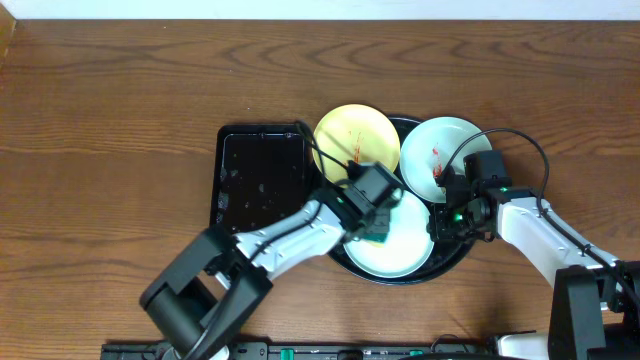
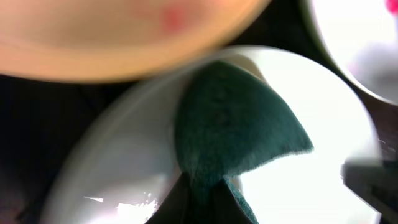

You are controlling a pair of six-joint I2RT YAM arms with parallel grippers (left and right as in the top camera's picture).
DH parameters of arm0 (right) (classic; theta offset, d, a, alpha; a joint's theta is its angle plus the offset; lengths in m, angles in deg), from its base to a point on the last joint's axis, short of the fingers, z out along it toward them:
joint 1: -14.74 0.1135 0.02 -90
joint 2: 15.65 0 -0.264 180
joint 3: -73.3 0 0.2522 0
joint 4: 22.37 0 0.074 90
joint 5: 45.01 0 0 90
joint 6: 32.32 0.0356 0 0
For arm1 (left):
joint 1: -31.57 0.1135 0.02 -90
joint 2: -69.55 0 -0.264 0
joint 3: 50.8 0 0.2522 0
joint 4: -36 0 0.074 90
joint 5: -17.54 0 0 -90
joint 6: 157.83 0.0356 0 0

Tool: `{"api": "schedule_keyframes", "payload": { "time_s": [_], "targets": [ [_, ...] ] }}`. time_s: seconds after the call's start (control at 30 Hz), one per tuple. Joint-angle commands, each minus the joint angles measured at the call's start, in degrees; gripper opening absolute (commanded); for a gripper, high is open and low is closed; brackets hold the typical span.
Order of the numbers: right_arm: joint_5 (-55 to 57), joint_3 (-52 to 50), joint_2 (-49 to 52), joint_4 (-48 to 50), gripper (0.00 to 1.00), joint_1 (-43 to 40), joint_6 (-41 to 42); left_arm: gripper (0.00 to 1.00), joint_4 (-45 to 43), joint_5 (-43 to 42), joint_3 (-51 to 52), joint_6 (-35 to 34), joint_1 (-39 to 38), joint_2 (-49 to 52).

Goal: Clean dirty plates on tray and stack at the side

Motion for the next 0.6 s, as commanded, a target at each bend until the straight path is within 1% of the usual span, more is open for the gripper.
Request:
{"api": "schedule_keyframes", "payload": {
  "time_s": [0.0, 0.07, 0.13, 0.2, 0.23, 0.27, 0.3, 0.37, 0.4, 0.47, 0.57],
  "targets": [
    [0.33, -0.28, 0.39, 0.04, 0.01, 0.22, 0.07, 0.07, 0.76, -2.4, 1.05, 5.88, 2.69, -3.54],
    [0.33, -0.28, 0.39, 0.04, 0.01, 0.22, 0.07, 0.07, 1.46, -6.67, 1.05, 6.6, 2.82, -6.69],
    [0.35, -0.28, 0.39, 0.07, 0.02, 0.22, 0.07, 0.07, 3.32, -7.54, 1.05, 6.64, 2.8, -10.56],
    [0.35, -0.28, 0.39, 0.22, 0.16, 0.22, 0.04, 0.07, 5.44, -7.41, 1.05, 8.83, 3.04, -14.4],
    [0.35, -0.28, 0.39, 0.26, 0.2, 0.22, 0.04, 0.07, 6.62, -6.84, 1.05, 9.9, 3.37, -16.31],
    [0.33, -0.28, 0.39, 0.33, 0.2, 0.22, 0.04, 0.07, 8.44, -4.96, 1.05, 10.03, 3.87, -18.45],
    [0.33, -0.28, 0.39, 0.39, 0.17, 0.22, 0.07, 0.07, 10.19, -2.67, 1.05, 10.03, 4.48, -20.15],
    [0.28, -0.28, 0.39, 0.44, 0.03, 0.22, 0.07, 0.07, 13.88, 2.99, 1.05, 10.03, 6.03, -23.06],
    [0.31, -0.28, 0.39, 0.44, 0.01, 0.22, 0.07, 0.07, 15.47, 5.75, 1.05, 10.05, 6.97, -24.11],
    [0.26, -0.28, 0.39, 0.44, 0.01, 0.24, 0.07, 0.07, 17.99, 10.21, 1.11, 10.71, 9.53, -25.49],
    [-0.2, -0.28, 0.39, 0.42, 0.01, 0.31, 0.02, 0.07, 19.41, 11.54, 1.38, 12.26, 14.32, -25.22]
  ]
}}
